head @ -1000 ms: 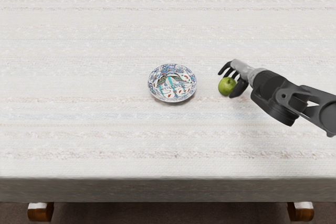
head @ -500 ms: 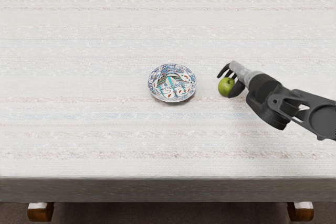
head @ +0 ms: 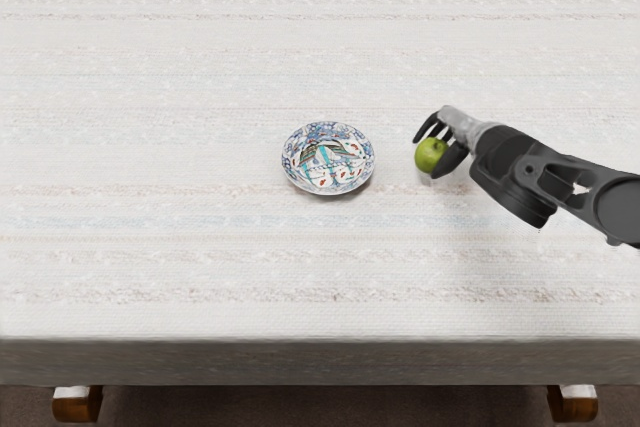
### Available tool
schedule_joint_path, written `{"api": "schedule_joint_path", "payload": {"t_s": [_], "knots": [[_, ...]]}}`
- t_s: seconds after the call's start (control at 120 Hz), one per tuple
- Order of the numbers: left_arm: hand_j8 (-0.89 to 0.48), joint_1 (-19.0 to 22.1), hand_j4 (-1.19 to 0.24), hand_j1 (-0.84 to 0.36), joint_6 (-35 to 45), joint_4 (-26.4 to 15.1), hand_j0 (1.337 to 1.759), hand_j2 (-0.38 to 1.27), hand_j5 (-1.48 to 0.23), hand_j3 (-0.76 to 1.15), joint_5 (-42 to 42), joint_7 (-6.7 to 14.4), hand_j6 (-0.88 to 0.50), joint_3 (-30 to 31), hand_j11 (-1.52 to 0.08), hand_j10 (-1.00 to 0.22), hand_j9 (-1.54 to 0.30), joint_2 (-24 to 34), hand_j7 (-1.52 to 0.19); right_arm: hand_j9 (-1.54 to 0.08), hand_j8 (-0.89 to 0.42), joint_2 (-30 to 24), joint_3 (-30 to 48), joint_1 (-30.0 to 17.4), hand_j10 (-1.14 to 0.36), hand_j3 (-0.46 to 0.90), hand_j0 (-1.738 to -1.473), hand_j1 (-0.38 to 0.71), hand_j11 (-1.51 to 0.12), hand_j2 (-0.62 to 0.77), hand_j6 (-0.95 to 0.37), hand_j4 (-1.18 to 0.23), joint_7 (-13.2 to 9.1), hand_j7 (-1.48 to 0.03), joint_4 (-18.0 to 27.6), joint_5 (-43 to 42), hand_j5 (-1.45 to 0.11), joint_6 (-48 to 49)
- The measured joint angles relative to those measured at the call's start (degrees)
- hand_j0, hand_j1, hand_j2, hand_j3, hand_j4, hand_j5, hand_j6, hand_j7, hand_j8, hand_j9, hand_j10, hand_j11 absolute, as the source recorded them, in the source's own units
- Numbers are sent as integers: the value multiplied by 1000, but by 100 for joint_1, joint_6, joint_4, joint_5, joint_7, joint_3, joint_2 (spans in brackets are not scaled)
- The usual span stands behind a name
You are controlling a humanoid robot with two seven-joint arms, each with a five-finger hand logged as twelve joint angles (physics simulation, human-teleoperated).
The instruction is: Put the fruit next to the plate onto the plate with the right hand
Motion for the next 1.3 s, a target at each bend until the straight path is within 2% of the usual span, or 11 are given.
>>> {"api": "schedule_joint_path", "payload": {"t_s": [0.175, 0.417, 0.55, 0.683, 0.867, 1.067, 1.217, 1.3], "knots": [[-230, 0, -230, 73, 0, 0, 1658, 46, -299, 0, 0, 0, -231, 0, -299, -230, -299, 0, -299, -762, -442, -79, 49, 342, -576, 0, -1655, 248, -761, 47, -437, -574, -1, -753, 22, 653, -763, 361], [-230, 0, -230, 73, -1, 0, 1658, 46, -299, 0, -1, 0, -231, 0, -299, -230, -299, 0, -299, -792, -416, -62, 951, 529, -589, 1, -1657, 269, -790, 72, -414, -584, -1, -778, 97, 1286, -799, 1414], [-230, 0, -230, 73, -2, 0, 1658, 46, -299, 0, -2, 0, -231, 0, -299, -230, -299, 0, -299, -875, -381, 248, 1158, 566, -644, 0, -1655, 278, -873, 99, -382, -621, -4, -855, 131, 1412, -889, 1583], [-230, 0, -230, 73, 1, 0, 1658, 46, -299, 0, 0, 0, -230, 0, -299, -230, -299, 0, -299, -925, -379, 720, 1191, 577, -686, 0, -1654, 276, -921, 144, -382, -627, -5, -909, -161, 1410, -954, 1619], [-230, 0, -230, 73, -1, 0, 1658, 46, -299, 0, 0, 0, -230, 0, -299, -230, -299, 0, -299, -970, -370, 1199, 1060, 577, -685, 0, -1652, 252, -967, 102, -377, -631, -2, -945, -708, 1101, -988, 1623], [-230, 0, -230, 73, -1, 0, 1658, 46, -299, 0, -1, 0, -230, 0, -299, -230, -299, 0, -299, -991, -360, 1456, 942, 601, -680, 0, -1650, 244, -986, 79, -368, -624, -1, -960, -981, 900, -1004, 1624], [-230, 0, -230, 73, -1, 0, 1658, 46, -299, 0, -1, 0, -230, 0, -299, -230, -299, 0, -299, -960, -371, 1609, 833, 678, -678, 0, -1651, 242, -957, 76, -377, -632, -1, -933, -1113, 866, -972, 1623], [-230, 0, -230, 73, -2, 0, 1658, 46, -299, 0, -1, 0, -230, 0, -299, -230, -299, 0, -299, -867, -403, 1636, 818, 692, -625, 0, -1653, 235, -865, 58, -406, -667, 0, -848, -1136, 853, -878, 1612]]}}
